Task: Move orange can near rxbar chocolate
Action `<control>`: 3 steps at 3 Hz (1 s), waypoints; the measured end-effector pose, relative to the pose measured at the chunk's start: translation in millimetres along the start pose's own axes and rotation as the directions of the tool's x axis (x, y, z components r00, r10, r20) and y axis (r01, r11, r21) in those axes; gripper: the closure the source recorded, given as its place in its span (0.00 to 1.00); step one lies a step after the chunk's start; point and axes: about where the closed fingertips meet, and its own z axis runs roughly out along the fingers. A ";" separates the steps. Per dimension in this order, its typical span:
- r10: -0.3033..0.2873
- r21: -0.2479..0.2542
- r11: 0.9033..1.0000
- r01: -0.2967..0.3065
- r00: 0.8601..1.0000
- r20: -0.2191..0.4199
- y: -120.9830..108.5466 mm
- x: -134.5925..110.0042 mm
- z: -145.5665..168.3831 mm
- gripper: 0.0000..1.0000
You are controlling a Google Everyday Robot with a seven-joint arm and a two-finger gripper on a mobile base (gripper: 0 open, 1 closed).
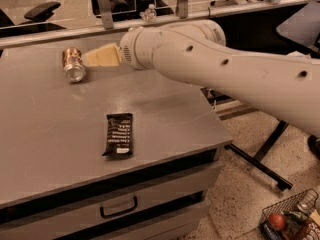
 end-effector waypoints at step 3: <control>0.021 -0.072 0.997 -0.019 0.999 0.025 53.3 -18.4 21.7 0.00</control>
Offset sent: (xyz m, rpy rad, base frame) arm -0.0021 0.0323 0.0066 0.0264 0.0278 0.0425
